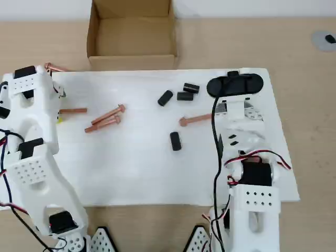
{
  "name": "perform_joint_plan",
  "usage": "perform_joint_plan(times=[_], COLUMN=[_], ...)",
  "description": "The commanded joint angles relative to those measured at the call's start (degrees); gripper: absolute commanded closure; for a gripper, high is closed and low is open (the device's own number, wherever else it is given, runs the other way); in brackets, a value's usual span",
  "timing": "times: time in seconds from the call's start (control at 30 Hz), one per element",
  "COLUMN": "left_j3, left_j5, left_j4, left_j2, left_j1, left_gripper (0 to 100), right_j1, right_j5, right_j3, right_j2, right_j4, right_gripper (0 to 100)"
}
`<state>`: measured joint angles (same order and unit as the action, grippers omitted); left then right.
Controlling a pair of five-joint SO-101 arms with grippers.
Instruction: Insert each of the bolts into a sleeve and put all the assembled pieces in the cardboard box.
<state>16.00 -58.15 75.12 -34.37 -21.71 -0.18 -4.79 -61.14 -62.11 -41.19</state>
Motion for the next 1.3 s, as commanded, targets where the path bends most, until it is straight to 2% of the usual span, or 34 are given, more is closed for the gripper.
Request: perform_joint_plan(times=[0.0, 0.17, 0.2, 0.27, 0.4, 0.63, 0.83, 1.03, 1.13, 1.27], left_j3=[2.37, 4.13, 4.75, 6.68, 17.32, 41.05, 47.30, 47.56, 47.56, 47.91], left_j5=[0.62, 0.62, 0.62, 0.62, 1.14, 11.34, 21.98, 32.53, 39.38, 48.35], left_j4=[0.53, 1.67, 1.67, 2.29, 11.16, 25.32, 25.32, 25.32, 25.32, 25.32], left_j2=[-1.27, -0.66, -0.66, -0.57, 2.07, 9.54, 15.78, 22.73, 26.33, 31.52], left_j1=[0.79, 0.26, 0.09, -0.18, 0.44, 6.42, 6.59, 6.42, 6.24, 5.19], left_gripper=[74, 100, 98, 100, 99, 99, 99, 99, 99, 99], right_j1=[-0.84, -0.84, -0.84, -1.01, -1.01, -1.10, -0.92, -1.10, -1.19, -5.93], right_j5=[0.62, 0.62, 0.62, 0.88, 3.52, 5.01, 5.10, 5.19, 7.91, 8.18], right_j3=[0.40, 0.22, 0.13, 0.13, 0.40, 1.36, 4.70, 6.46, 8.92, 11.03], right_j2=[-0.48, -0.48, -0.48, -0.48, -0.57, -0.57, -0.66, -0.66, -0.66, -0.66], right_j4=[1.32, 1.32, 1.32, 1.32, 1.32, 1.32, 1.23, -1.05, -3.69, -7.91], right_gripper=[98.9, 98.9, 98.9, 98.9, 98.9, 98.9, 98.9, 98.9, 98.9, 98.9])
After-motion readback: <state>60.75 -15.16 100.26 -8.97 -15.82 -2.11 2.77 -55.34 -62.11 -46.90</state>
